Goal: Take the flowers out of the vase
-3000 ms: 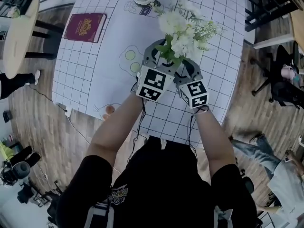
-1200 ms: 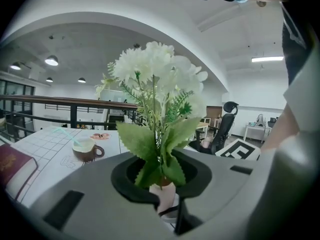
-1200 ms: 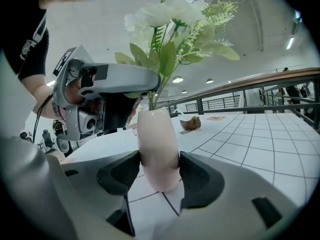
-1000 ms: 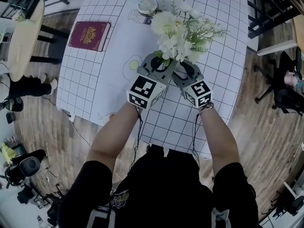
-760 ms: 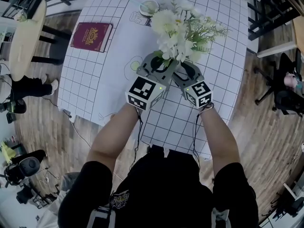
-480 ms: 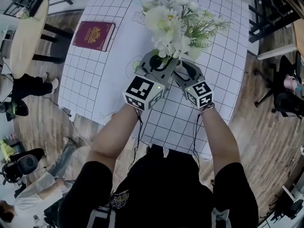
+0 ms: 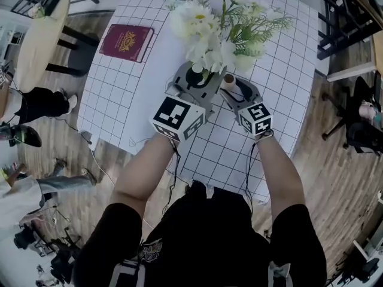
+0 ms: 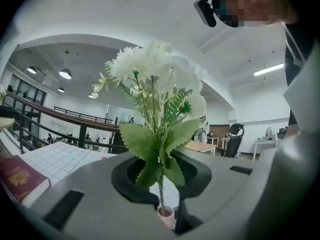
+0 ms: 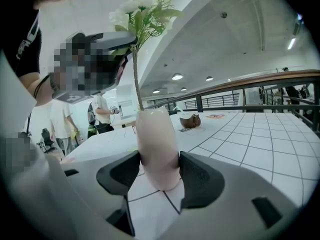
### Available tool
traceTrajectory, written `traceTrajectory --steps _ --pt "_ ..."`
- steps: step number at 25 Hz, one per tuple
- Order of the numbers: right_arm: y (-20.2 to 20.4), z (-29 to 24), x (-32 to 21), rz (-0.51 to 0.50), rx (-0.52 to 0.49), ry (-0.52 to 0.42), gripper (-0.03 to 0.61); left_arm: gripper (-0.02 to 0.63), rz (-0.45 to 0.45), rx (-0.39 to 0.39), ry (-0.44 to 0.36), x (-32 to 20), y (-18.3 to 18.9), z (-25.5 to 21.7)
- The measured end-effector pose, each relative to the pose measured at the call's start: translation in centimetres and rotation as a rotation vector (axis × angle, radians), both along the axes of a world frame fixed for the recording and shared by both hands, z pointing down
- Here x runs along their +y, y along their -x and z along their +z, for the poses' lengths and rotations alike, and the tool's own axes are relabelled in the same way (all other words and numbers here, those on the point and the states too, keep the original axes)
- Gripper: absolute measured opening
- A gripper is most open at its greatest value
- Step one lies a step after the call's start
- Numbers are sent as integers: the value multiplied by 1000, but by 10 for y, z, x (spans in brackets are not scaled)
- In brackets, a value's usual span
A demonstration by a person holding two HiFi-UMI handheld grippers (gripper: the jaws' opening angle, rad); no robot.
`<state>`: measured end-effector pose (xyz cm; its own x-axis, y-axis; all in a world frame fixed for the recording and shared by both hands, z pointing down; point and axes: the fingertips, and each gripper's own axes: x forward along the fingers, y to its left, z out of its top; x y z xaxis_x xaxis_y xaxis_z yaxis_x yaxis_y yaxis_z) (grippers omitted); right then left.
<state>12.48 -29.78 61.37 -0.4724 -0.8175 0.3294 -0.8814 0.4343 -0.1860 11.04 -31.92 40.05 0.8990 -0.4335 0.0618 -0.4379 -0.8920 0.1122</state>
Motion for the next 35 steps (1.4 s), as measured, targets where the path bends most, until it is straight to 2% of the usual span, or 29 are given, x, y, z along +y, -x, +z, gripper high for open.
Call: traceTrajectory --steps 8,19,24,30,31,33,34,35 --pt "0 1 0 1 8 13 261 60 -49 3 -8 1 33 -11" --pt "-2 4 3 -25 57 70 262 60 -171 -51 29 14 112 5" --pt "-7 -5 19 17 67 70 262 60 -207 -68 36 30 145 10" --pt "5 -28 69 77 -2 64 261 60 -220 -66 37 68 186 18" --pt "7 -38 74 84 -8 52 247 60 -221 -66 38 70 190 15" --pt "8 -61 81 110 -14 20 69 60 -223 -62 42 73 196 8" --pt "11 -72 86 121 -20 5 27 59 -225 -61 43 77 200 7" --pt "16 -82 93 127 -30 -5 23 60 -227 -61 45 82 205 6"
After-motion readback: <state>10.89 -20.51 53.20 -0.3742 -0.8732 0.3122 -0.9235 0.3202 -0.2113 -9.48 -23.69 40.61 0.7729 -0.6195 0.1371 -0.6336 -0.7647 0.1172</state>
